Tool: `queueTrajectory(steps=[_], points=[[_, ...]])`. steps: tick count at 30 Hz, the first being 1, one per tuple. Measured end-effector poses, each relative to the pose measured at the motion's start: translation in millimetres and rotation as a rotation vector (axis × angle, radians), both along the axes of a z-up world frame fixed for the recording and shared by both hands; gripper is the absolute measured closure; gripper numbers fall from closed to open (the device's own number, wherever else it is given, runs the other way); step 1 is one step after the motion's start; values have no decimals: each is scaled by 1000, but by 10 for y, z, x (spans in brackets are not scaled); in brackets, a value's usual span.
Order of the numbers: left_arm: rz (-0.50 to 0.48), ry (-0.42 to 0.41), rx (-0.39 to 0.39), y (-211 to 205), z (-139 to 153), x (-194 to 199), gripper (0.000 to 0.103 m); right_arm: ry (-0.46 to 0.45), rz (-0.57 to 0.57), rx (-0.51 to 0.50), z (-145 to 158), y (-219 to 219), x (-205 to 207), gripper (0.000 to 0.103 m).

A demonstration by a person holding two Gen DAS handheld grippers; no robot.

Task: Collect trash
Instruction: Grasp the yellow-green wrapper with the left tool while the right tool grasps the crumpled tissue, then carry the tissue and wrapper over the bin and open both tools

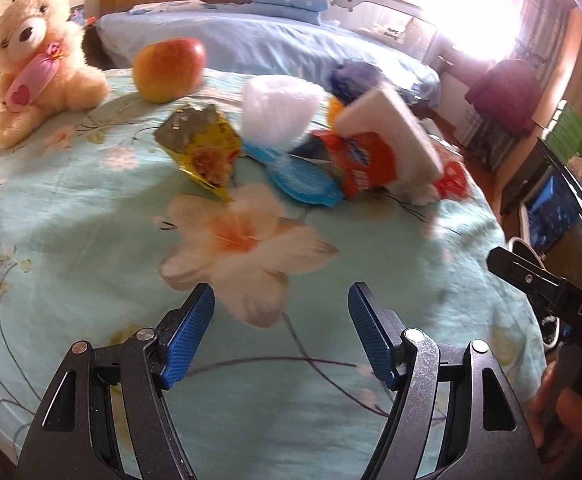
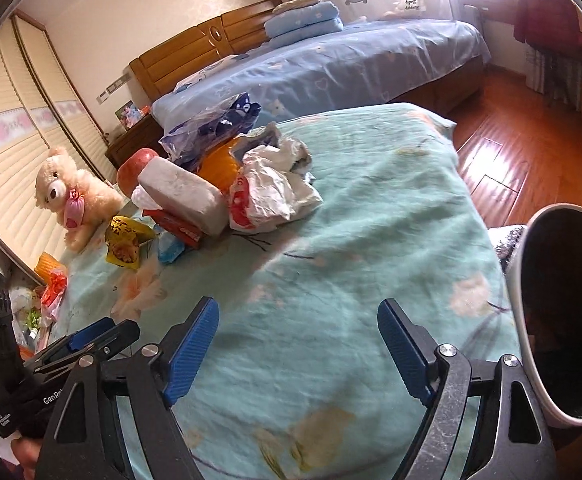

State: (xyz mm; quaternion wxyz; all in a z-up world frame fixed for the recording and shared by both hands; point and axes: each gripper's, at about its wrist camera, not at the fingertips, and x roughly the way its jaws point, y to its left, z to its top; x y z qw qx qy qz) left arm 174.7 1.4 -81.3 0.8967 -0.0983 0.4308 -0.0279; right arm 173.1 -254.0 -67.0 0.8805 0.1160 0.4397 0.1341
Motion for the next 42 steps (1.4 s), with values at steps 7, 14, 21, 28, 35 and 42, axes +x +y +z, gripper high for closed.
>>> queueTrajectory(steps=[7, 14, 21, 28, 35, 42], points=[[65, 1, 12, 249, 12, 261, 32, -16, 9, 3, 2, 110, 212, 20], [119, -13, 7, 475, 59, 574, 32, -38, 17, 5, 6, 215, 447, 20], [120, -17, -3, 586, 29, 755, 76, -52, 18, -19, 12, 300, 641, 61], [84, -32, -12, 522, 50, 594, 96, -58, 38, -23, 47, 289, 490, 83], [27, -36, -41, 321, 97, 297, 96, -73, 31, -6, 144, 147, 169, 83], [-58, -32, -59, -12, 118, 42, 96, -65, 1, 6, 162, -56, -71, 83]])
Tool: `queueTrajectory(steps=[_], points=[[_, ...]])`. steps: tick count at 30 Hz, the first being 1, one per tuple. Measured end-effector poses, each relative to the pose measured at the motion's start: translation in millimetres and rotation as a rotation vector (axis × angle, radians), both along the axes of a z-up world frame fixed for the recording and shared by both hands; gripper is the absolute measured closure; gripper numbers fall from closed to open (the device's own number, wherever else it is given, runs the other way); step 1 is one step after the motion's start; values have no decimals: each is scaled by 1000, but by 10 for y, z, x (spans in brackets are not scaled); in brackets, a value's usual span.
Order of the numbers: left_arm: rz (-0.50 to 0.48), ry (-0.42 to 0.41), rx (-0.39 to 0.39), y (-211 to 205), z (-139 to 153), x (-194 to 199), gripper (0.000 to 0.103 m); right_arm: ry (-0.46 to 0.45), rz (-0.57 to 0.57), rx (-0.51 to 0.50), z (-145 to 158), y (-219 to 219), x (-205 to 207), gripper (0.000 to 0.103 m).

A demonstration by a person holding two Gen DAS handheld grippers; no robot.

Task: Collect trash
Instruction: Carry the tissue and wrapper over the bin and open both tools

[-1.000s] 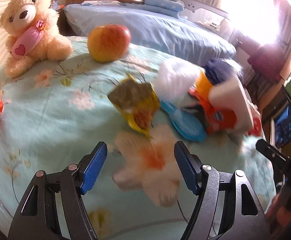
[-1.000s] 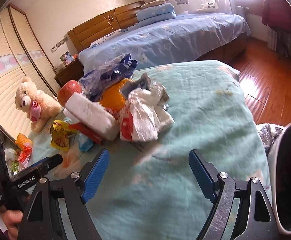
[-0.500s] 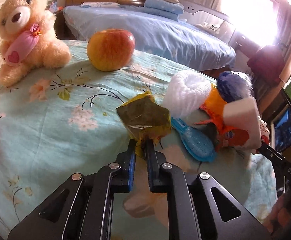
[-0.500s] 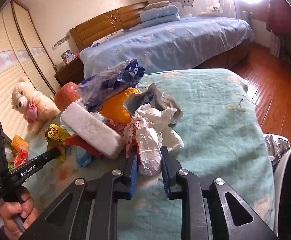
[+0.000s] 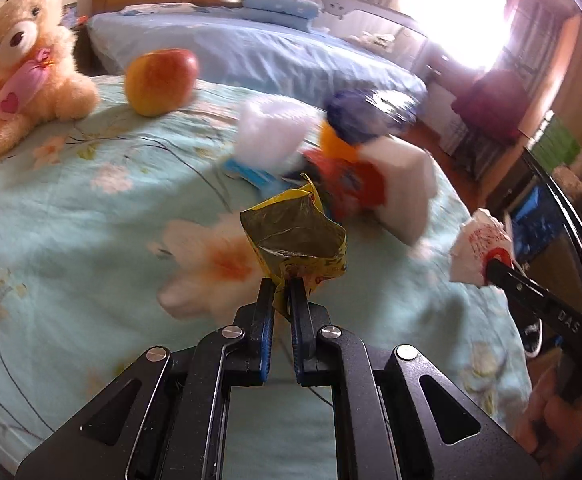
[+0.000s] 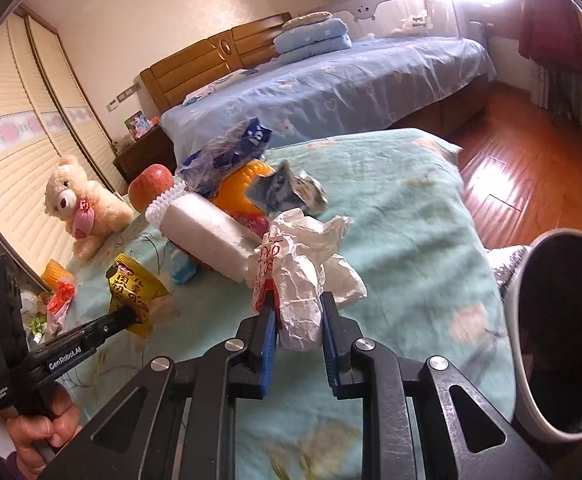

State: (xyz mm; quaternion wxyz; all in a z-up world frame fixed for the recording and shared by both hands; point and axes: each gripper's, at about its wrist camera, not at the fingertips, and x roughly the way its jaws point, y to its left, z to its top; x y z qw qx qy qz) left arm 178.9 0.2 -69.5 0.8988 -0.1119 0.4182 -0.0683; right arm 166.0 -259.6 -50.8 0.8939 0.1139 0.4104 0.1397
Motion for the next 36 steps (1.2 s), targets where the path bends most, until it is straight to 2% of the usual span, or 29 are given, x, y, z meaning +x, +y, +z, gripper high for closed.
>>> queueTrajectory(steps=[15, 36], points=[[-176, -2, 1, -766, 57, -193, 96, -19, -87, -13, 51, -413, -387, 83], [-326, -18, 57, -1484, 165, -167, 96, -25, -226, -21, 60, -1115, -702, 83]])
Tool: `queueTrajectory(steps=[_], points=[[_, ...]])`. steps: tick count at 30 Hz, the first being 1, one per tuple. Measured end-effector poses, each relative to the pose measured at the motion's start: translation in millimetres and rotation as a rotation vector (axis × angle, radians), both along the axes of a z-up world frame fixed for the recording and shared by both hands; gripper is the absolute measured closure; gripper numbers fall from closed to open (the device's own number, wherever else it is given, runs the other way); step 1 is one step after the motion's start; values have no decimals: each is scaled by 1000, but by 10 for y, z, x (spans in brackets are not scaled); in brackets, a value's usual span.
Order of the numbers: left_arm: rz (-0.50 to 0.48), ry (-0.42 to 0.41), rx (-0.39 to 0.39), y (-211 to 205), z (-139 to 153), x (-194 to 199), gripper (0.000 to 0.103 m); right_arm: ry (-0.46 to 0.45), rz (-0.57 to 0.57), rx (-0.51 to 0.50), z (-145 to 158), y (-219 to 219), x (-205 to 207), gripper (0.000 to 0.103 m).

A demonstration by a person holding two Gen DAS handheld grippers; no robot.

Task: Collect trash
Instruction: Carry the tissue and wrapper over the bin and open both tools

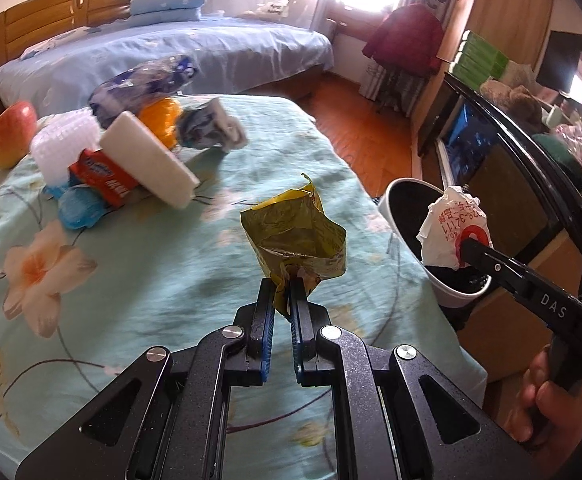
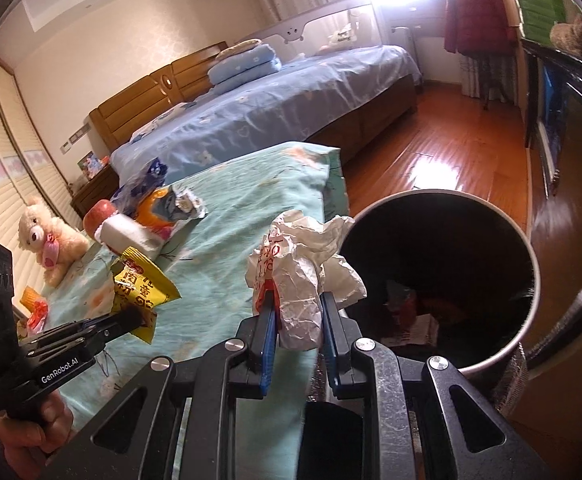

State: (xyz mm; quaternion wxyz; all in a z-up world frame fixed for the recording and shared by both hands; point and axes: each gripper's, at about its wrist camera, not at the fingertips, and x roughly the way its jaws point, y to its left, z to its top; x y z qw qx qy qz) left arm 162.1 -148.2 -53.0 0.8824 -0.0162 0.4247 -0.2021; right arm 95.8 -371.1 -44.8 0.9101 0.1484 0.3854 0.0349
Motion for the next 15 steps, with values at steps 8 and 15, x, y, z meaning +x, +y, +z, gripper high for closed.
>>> queueTrajectory(steps=[8, 15], points=[[-48, -6, 17, -251, 12, -1, 96, 1, -51, -2, 0, -230, -84, 83], [-85, -5, 26, -449, 25, 7, 96, 3, -84, -8, 0, -397, -126, 83]])
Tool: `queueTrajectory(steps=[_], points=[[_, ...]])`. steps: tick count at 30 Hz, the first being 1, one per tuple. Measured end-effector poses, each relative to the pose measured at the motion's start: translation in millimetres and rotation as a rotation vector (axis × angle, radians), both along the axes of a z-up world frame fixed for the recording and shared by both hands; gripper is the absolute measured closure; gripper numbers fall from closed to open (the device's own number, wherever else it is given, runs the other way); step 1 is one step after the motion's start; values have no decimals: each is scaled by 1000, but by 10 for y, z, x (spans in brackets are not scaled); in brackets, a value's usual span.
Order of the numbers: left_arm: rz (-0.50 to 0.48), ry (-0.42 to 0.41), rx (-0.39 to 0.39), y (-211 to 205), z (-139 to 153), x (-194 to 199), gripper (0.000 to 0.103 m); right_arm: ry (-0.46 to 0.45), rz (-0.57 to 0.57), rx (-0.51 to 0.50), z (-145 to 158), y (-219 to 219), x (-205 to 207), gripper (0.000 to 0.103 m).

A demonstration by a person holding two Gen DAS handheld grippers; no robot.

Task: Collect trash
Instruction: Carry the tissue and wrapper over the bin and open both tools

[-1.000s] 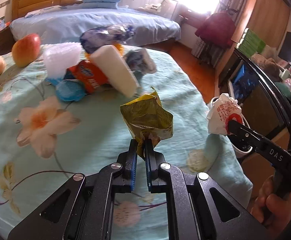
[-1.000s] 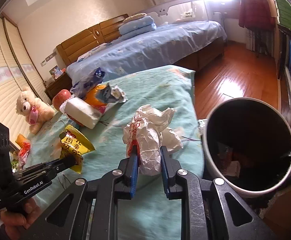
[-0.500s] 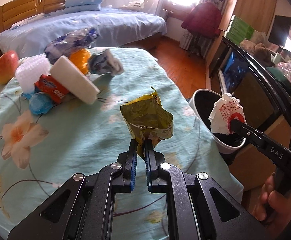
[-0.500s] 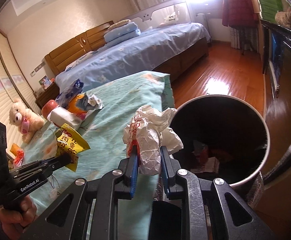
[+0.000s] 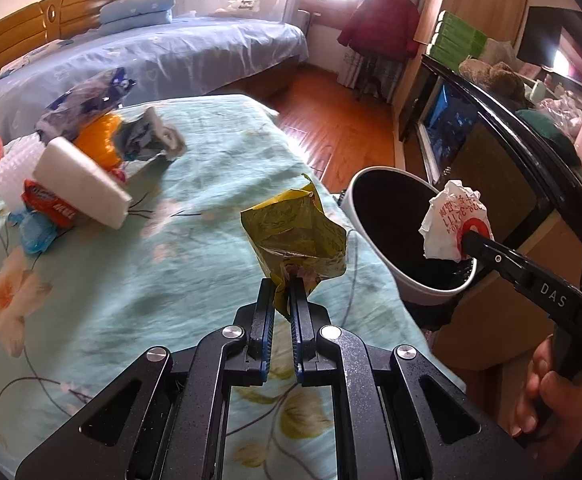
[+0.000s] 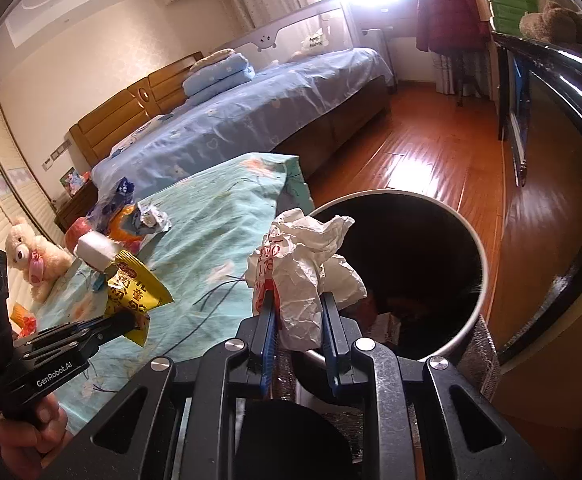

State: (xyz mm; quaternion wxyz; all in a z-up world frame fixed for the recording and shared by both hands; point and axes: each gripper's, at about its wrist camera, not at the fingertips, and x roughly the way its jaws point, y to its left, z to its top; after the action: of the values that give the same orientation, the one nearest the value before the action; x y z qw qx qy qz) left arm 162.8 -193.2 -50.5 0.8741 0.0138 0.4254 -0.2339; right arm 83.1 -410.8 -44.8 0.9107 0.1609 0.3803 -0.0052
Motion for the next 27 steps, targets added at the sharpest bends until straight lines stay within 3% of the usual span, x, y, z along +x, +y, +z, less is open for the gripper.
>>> queueTrajectory(steps=[27], points=[[-133, 3, 48, -804, 23, 120, 96, 40, -98, -33, -146, -481, -40, 83]])
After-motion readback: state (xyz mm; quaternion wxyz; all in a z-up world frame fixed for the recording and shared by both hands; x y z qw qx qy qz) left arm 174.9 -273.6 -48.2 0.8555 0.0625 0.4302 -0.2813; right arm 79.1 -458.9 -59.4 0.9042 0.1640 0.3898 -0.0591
